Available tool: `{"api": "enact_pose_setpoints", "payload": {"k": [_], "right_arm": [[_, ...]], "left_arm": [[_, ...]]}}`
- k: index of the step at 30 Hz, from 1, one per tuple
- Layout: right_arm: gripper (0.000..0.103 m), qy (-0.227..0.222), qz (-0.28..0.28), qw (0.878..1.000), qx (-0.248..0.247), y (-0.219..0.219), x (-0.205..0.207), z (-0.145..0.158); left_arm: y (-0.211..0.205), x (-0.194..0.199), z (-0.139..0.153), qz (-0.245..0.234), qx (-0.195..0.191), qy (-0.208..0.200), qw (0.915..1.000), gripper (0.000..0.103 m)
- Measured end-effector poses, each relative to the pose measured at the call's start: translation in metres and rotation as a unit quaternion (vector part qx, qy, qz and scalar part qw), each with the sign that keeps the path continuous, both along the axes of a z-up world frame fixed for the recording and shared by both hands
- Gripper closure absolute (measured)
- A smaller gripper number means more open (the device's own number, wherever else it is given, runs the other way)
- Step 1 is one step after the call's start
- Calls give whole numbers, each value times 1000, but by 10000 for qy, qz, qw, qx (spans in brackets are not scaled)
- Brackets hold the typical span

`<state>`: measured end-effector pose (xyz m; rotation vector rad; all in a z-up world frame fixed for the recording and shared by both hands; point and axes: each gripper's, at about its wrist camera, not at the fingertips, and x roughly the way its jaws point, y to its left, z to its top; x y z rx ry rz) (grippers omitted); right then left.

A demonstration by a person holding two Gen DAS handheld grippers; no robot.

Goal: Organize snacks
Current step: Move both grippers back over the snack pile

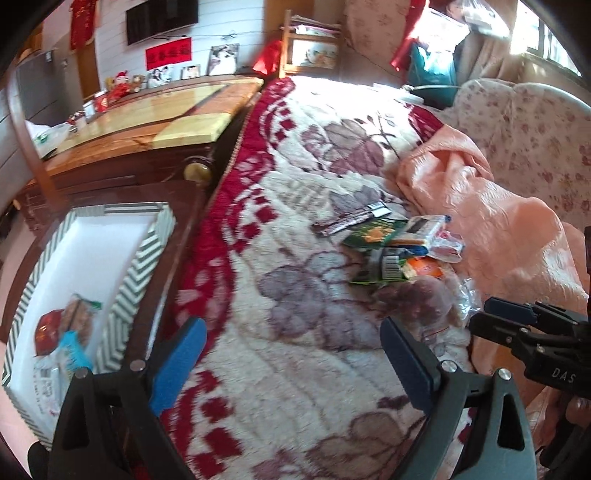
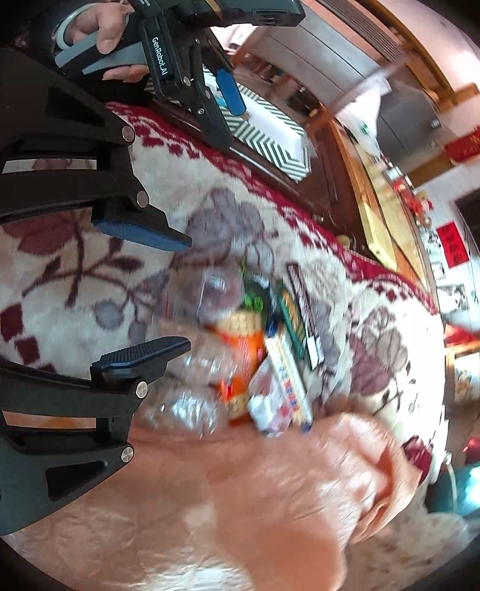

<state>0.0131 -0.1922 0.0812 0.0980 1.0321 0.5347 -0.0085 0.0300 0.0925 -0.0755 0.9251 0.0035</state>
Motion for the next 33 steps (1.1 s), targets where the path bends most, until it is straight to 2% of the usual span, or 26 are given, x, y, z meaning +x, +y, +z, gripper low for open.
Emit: {"api": "enact_pose_setpoints", "payload": {"k": [15,21,25,28,33], "right_arm": [[55,112,-40,9998,180,-13,5,-16],[55,5,282,9995,143,-2,2,-18],[55,-93,297,9995,29,-1,0,-19],[44,-98,172,9998,85,-7,2,-20],[44,-142,172,9997,127,-6,3,-20]], "left_arm": [[-22,53,-18,-424,-397,434,9974,7],[-22,70,-27,-481,-740,641,9940,7],[-29,77,-30,-665,-794,690,9922,7],[-33,83,-30,-768,-879,673,9909,7],[-40,97,-34,-875,-971,738,9887,7]]}}
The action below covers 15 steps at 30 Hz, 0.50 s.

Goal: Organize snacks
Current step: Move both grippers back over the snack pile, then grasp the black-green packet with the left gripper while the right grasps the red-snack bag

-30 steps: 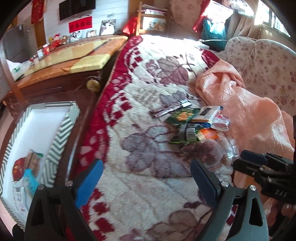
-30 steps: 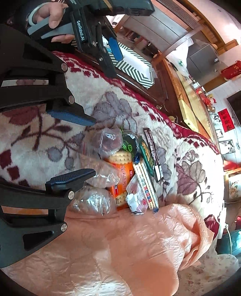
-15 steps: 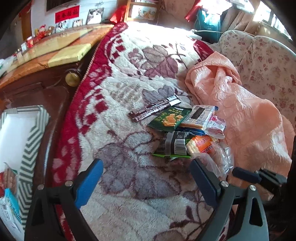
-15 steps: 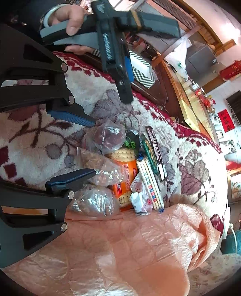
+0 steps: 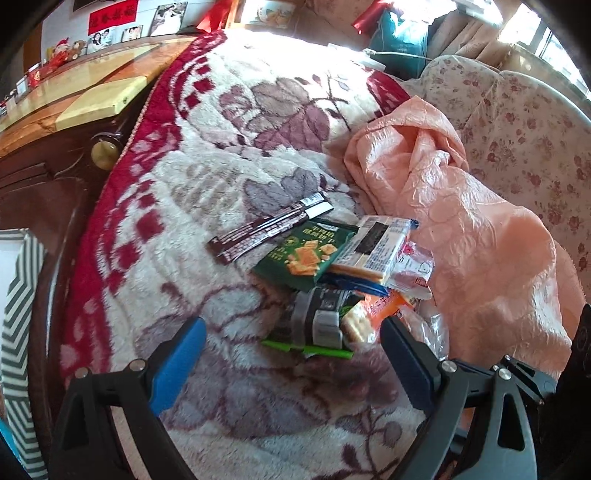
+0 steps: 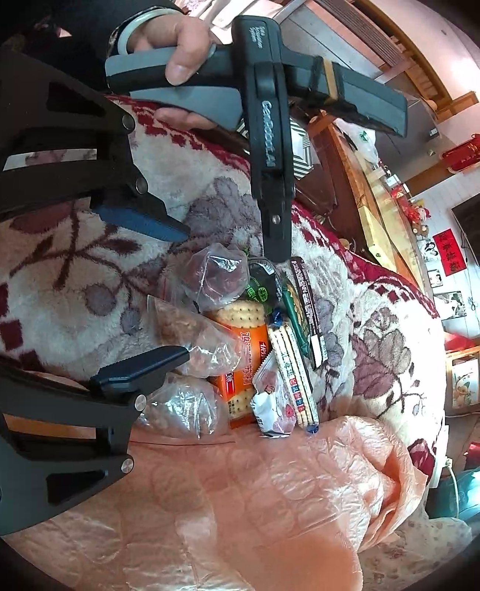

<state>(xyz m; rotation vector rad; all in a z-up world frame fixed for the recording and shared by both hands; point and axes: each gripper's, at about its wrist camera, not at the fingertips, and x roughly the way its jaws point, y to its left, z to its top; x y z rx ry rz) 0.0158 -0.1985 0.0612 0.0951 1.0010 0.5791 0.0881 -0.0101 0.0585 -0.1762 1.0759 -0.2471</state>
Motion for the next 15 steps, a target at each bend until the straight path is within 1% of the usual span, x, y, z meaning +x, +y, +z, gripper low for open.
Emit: {"api": "enact_pose_setpoints", "payload": {"k": [6,9,11,12,13,15], "right_arm": [[44,124,-3,9999,38,-2,3,-6],[44,141,35,9999,19,0,3,-8],[44,134,67,9999,-18,3,4,-9],[44,125,80,9999,-28,3,4,-9],[44,111,92,9999,-37,4,4,-9],[44,57,123,9999,-55,6,3,-7]], "left_arm": [[-9,10,-9,-186,-87,93,9997,7],[-16,15,-15,-319,-18,147,9994,7],[-18,16,-18,-372,14,96,9993,9],[-19,17,-20,-403,5,65,9992,22],[-19,18,-22,-433,-7,97,9990,41],[-18,22,-30,-486,-66,301,9983,56]]}}
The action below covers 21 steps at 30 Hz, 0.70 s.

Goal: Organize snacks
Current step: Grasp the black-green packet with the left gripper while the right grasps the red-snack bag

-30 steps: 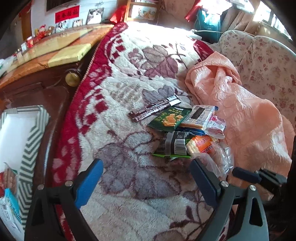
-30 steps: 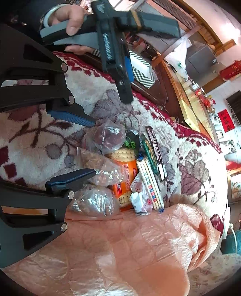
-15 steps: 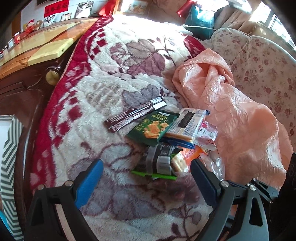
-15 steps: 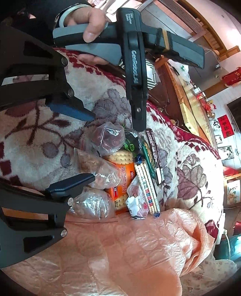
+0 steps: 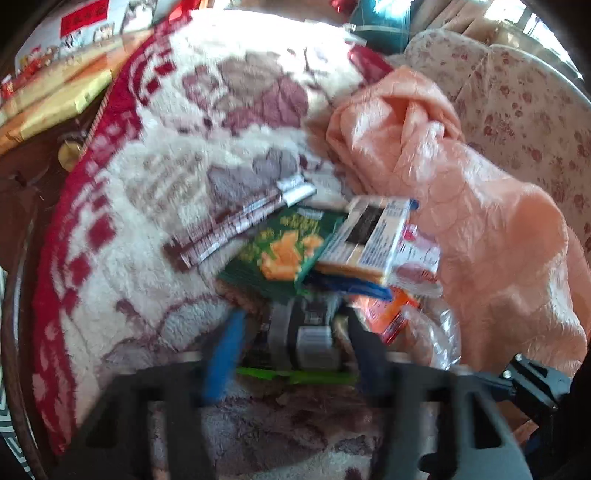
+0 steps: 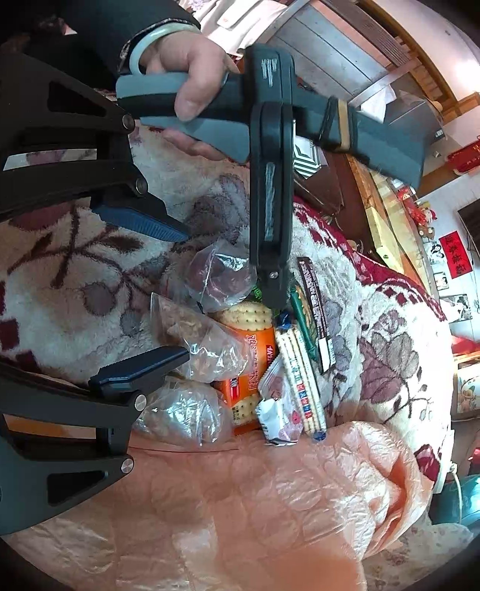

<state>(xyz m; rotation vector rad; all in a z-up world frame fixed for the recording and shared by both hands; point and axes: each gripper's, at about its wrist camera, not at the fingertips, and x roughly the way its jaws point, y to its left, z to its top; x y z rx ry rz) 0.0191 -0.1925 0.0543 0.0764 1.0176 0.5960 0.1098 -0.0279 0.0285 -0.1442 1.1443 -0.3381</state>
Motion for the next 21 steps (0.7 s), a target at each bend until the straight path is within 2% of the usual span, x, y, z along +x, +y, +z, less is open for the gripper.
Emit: {"api": "enact_pose_setpoints", "payload": {"k": [2,7,11,15,16,17,18,19,21], "right_arm": [[44,-115,58,9999,-29,3,-2,5],[43,-585,533,9969,-29,23,-3,24],[40,-440,676,9953,-530,43,11,9],[40,-146,556,9968,-561,51,31,-10],[44,-20,563,9973,-479,52,35,-16],[58,44,536,9975,-451,52,38,-19],[65,-17,459,9976,-520,52,37,-19],[70,-51,430,9979,-473,49,36,-17],[72,117,446,9987,-196,42,35,-15]], "left_arm": [[4,-1,-3,34,-75,-12,10000,57],[18,-7,8,280,125,-244,9992,60],[40,-15,17,549,114,-339,9979,61],[60,-27,20,768,124,-377,9963,60],[62,-29,20,788,164,-376,9961,60],[63,-32,20,791,206,-383,9959,60],[64,-35,20,788,235,-394,9958,60],[66,-40,21,798,254,-414,9956,60],[70,-46,23,861,216,-448,9950,60]]}}
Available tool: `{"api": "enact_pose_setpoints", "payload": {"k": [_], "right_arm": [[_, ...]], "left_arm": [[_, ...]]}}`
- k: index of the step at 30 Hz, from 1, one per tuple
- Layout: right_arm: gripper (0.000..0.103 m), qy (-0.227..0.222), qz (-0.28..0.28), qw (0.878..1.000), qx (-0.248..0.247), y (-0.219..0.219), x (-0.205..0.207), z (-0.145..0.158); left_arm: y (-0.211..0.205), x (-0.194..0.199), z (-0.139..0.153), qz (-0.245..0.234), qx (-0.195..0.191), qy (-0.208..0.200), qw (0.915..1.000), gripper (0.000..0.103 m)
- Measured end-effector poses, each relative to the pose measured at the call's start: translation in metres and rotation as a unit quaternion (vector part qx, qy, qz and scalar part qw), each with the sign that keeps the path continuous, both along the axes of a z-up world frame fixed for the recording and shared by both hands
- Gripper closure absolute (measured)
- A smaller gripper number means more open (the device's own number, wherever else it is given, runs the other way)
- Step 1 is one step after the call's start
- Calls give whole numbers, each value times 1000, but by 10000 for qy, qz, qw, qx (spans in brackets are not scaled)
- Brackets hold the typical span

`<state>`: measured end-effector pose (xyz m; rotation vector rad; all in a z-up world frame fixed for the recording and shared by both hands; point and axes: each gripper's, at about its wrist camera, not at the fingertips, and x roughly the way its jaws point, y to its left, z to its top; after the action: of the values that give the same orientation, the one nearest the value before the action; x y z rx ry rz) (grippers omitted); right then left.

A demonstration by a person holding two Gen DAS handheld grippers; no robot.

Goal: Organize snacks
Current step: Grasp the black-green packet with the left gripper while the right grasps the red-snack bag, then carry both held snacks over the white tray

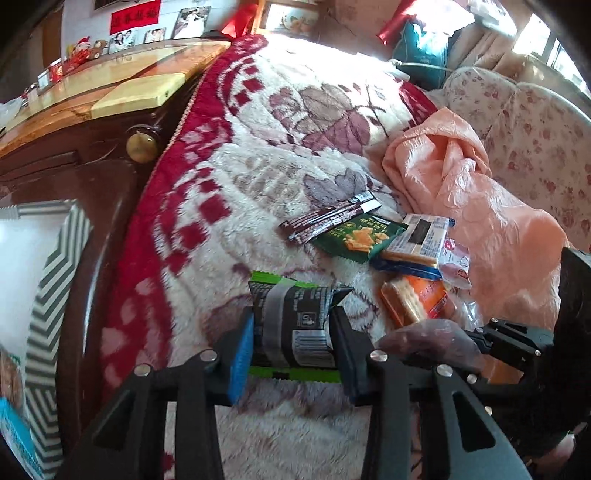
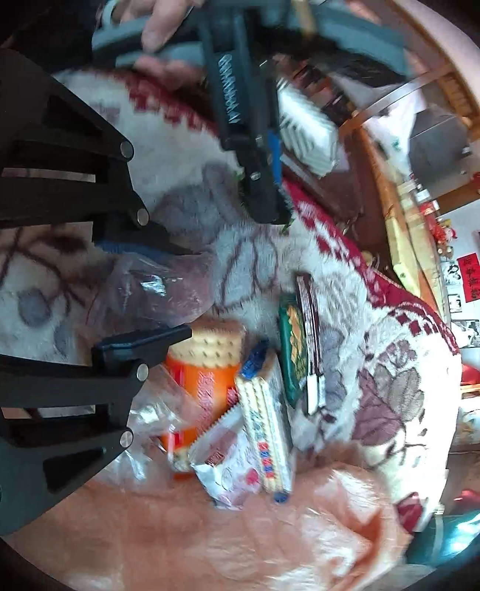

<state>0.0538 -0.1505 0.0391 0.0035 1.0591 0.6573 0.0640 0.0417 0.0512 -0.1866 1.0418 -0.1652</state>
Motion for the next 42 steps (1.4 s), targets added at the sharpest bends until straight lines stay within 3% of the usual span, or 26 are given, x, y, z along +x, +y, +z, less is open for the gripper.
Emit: {"api": "enact_pose_setpoints", "payload": {"k": [21,42], "right_arm": [[73,-349,485,9981,163,52,-38,39],[73,-516,1335,9897,108,145,-62,66]], "left_arm": [[48,-68,40,610,477,-471,9959,60],[135,-114,51,1612,721,-584,9825,60]]}}
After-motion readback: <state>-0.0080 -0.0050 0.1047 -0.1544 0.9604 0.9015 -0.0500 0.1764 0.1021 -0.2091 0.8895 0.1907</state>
